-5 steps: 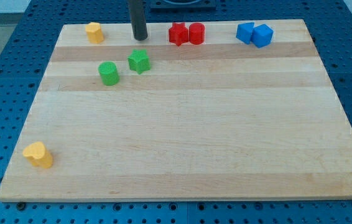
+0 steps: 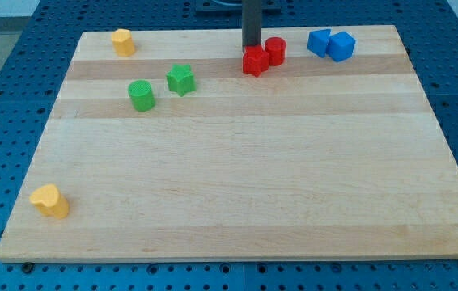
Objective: Separate the red star from the red circle
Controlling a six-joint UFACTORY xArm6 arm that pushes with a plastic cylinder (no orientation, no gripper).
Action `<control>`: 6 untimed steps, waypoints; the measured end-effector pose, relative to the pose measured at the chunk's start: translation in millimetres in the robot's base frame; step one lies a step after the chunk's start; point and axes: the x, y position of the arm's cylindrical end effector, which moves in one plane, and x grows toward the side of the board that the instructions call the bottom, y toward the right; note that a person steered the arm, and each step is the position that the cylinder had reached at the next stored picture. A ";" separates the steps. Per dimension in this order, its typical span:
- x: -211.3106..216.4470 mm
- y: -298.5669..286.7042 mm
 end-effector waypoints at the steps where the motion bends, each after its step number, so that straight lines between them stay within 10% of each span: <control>1: 19.3 8.1; 6: 114.0 -111.0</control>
